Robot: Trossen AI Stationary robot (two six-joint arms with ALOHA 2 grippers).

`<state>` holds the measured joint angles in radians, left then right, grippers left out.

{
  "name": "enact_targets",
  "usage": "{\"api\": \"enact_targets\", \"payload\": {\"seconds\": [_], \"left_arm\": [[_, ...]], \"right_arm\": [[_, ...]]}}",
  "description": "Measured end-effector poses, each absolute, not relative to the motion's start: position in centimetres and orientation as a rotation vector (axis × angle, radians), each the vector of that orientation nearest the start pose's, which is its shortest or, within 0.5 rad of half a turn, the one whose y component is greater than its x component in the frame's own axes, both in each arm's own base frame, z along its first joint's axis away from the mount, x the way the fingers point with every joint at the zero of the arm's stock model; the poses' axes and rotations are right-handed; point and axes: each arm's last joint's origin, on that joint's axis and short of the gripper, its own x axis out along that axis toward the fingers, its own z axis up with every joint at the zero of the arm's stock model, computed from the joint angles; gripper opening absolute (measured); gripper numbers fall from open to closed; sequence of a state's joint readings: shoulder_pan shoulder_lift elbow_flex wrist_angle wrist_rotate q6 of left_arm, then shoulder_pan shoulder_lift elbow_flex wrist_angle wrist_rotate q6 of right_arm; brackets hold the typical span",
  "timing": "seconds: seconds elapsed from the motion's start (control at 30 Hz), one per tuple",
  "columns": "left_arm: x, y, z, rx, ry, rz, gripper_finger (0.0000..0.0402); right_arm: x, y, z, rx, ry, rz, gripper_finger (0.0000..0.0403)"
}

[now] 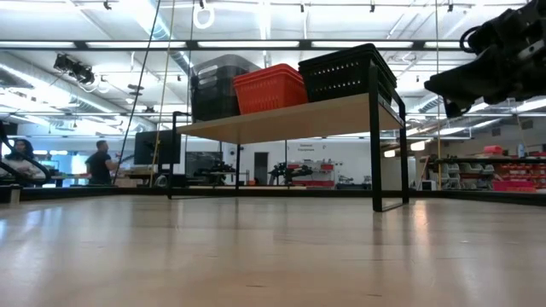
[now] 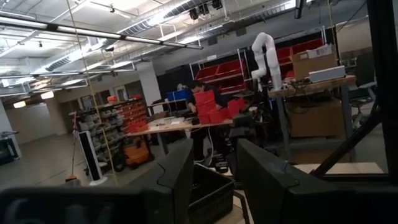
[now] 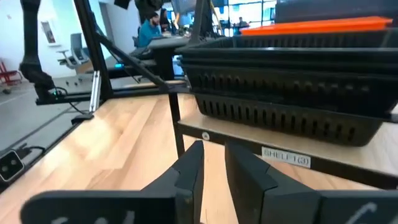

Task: Stack baskets on shelf by color
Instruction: Return to Home Position

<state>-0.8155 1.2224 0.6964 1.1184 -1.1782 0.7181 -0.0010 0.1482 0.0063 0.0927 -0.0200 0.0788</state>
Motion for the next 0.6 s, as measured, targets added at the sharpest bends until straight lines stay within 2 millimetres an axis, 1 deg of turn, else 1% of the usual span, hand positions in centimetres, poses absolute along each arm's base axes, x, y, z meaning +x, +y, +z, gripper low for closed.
{"api": "enact_targets", "payload": {"seconds": [0.2,0.27,0.37,0.43,0.47,0.6], "left_arm": [[18.5,-15.6,31.7,0.246,-0.12,0.449,0.0122],[18.7,-16.0,31.5,0.238,-0.147,0.37,0.0108],[19.0,-16.4,31.2,0.233,-0.199,0.184,0.0065],[19.5,-15.9,31.0,0.215,-0.199,0.122,0.0026],[19.8,-15.5,30.9,0.206,-0.182,0.112,0.0014],[21.5,-13.1,29.6,0.159,-0.05,0.086,0.0007]], "right_arm": [[10.6,0.0,16.3,0.051,0.048,0.016,0.0062],[10.6,0.0,16.2,0.05,0.057,0.015,0.0059],[10.6,0.0,15.8,0.05,0.1,0.014,0.0053],[10.6,0.0,15.5,0.056,0.123,0.013,0.005],[10.6,0.0,15.5,0.059,0.127,0.012,0.0048],[10.6,0.0,15.5,0.069,0.128,0.011,0.0044]]}}
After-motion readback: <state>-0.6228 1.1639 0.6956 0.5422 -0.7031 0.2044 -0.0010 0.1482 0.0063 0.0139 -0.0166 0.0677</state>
